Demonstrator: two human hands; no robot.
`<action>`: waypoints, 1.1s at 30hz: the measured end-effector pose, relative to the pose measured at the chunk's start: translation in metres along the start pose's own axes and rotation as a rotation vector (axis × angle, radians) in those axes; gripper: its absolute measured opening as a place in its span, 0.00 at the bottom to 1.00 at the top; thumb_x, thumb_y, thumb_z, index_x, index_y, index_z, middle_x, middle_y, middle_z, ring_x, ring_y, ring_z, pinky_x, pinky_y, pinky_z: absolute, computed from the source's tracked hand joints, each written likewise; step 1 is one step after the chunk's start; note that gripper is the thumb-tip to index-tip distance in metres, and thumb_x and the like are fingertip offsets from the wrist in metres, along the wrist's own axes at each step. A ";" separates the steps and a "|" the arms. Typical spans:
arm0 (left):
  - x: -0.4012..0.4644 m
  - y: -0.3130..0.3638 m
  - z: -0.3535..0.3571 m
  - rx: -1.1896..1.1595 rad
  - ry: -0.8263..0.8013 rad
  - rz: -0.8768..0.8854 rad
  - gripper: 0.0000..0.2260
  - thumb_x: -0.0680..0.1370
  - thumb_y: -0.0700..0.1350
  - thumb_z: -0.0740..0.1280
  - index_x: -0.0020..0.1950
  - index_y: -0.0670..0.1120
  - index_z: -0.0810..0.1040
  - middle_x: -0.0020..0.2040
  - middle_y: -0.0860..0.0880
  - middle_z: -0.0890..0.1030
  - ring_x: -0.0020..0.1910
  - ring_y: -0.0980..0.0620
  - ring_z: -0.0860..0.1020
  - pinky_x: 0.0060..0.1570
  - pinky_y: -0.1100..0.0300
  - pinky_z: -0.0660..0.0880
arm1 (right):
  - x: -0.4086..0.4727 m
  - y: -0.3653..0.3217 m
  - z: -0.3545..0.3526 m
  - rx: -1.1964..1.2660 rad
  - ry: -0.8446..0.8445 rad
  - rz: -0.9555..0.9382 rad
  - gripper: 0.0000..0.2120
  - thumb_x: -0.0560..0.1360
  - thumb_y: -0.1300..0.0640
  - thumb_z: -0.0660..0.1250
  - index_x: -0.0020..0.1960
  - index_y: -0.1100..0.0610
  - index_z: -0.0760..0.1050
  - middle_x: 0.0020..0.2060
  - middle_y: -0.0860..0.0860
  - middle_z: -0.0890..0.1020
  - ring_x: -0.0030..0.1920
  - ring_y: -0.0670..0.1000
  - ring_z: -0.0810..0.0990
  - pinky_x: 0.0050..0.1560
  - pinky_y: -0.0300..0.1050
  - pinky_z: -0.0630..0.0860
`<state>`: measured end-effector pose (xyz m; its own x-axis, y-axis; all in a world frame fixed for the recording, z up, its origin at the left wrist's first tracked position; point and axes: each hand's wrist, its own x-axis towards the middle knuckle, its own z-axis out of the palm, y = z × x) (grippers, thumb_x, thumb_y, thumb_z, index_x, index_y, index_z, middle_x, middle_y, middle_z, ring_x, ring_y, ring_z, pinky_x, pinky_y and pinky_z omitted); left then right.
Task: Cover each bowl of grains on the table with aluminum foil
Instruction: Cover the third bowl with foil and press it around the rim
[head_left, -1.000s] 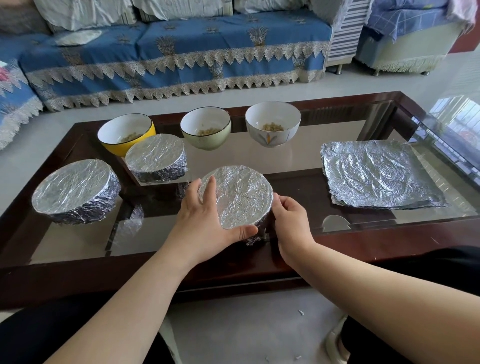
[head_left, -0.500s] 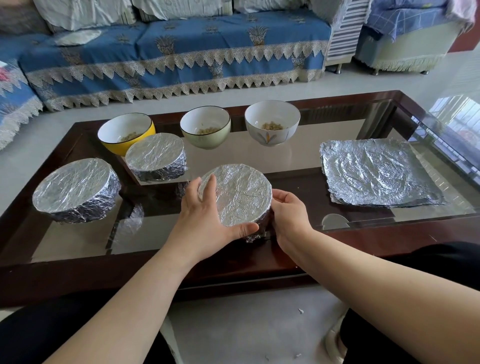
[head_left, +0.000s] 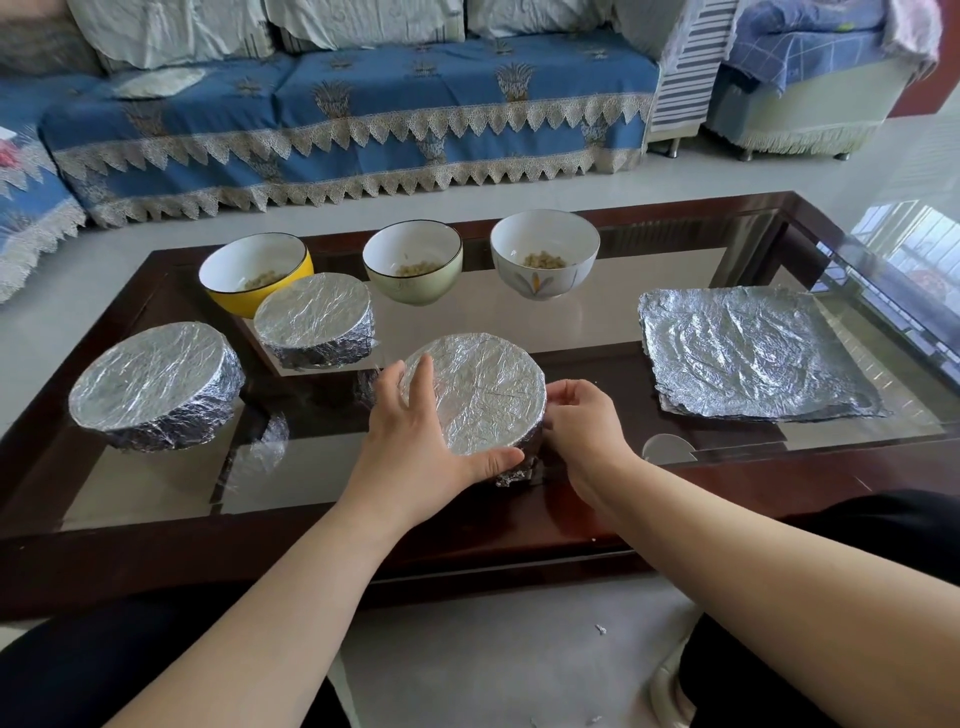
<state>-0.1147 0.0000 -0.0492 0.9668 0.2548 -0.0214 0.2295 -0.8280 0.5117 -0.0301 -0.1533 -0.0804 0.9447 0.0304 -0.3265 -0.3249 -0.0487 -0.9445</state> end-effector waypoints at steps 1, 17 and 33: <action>0.000 0.000 0.001 -0.008 0.001 -0.002 0.66 0.50 0.81 0.59 0.80 0.49 0.43 0.77 0.51 0.43 0.78 0.46 0.53 0.76 0.50 0.57 | -0.002 -0.001 0.000 0.078 -0.013 0.010 0.12 0.76 0.71 0.56 0.50 0.57 0.72 0.42 0.56 0.81 0.35 0.50 0.79 0.34 0.42 0.77; 0.006 0.005 0.004 0.030 0.017 -0.028 0.64 0.52 0.80 0.58 0.80 0.50 0.42 0.77 0.50 0.42 0.77 0.43 0.53 0.74 0.49 0.59 | -0.022 0.013 -0.002 -0.215 -0.086 -0.346 0.30 0.77 0.69 0.54 0.74 0.45 0.65 0.59 0.50 0.80 0.56 0.43 0.79 0.66 0.46 0.72; 0.005 0.014 0.005 0.002 0.031 -0.081 0.64 0.54 0.79 0.60 0.80 0.48 0.42 0.77 0.45 0.42 0.77 0.38 0.54 0.74 0.47 0.58 | -0.010 0.007 -0.014 -0.061 -0.259 -0.285 0.23 0.74 0.62 0.52 0.60 0.46 0.78 0.56 0.43 0.83 0.60 0.42 0.78 0.64 0.41 0.72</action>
<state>-0.1061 -0.0130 -0.0463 0.9409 0.3367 -0.0358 0.3072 -0.8047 0.5080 -0.0412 -0.1681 -0.0827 0.9517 0.3015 -0.0574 -0.0408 -0.0611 -0.9973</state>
